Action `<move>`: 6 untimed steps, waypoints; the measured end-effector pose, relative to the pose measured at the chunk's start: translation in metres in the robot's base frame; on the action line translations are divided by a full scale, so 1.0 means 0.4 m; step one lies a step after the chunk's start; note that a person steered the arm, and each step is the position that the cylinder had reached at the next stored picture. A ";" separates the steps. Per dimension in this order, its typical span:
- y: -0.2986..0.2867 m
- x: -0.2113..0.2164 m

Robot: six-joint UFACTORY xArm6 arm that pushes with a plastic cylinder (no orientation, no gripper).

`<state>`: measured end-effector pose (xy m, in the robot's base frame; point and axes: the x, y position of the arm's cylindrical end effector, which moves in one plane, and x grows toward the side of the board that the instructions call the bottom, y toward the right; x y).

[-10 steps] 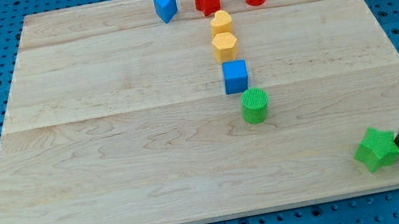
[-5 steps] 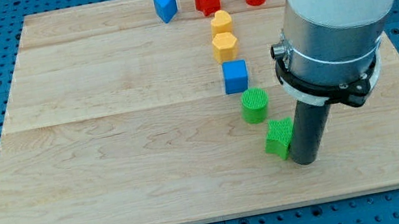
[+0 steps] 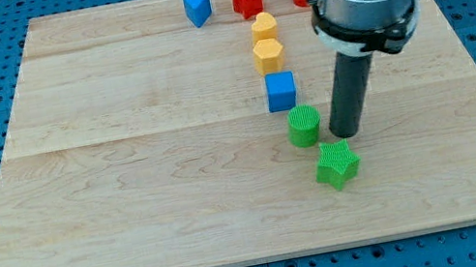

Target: Slide the green star closer to the green circle

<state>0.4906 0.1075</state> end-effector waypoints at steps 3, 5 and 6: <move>0.119 0.019; 0.022 0.158; -0.043 0.158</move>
